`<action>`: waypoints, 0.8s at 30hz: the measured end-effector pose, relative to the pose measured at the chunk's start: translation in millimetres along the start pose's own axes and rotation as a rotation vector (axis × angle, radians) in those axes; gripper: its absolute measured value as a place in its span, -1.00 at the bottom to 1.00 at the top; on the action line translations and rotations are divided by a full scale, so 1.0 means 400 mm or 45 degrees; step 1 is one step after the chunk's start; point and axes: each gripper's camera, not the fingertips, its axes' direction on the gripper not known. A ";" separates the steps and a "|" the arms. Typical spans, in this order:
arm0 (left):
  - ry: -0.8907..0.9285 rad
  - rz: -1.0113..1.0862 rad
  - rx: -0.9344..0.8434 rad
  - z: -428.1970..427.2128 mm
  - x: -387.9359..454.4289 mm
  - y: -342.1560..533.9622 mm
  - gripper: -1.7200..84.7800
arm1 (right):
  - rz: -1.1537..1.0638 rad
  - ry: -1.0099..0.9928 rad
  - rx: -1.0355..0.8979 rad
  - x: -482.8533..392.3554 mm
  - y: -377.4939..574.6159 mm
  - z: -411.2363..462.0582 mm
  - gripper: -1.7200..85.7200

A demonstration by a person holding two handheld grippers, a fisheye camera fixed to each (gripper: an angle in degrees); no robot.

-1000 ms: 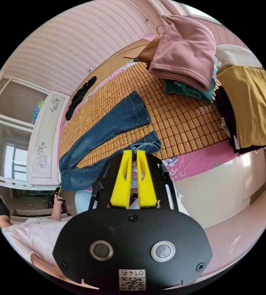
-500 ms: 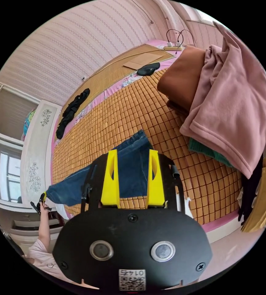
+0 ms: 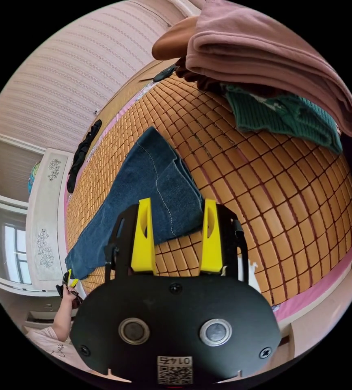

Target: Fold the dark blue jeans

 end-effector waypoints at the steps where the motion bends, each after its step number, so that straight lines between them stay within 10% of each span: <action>1: 0.012 -0.008 -0.010 0.012 0.003 -0.003 -0.57 | 0.014 0.006 -0.003 0.000 -0.004 0.010 -0.60; 24: -0.263 0.489 -0.151 0.001 0.006 0.366 -0.83 | -0.108 0.101 -0.233 0.149 0.126 -0.083 -0.95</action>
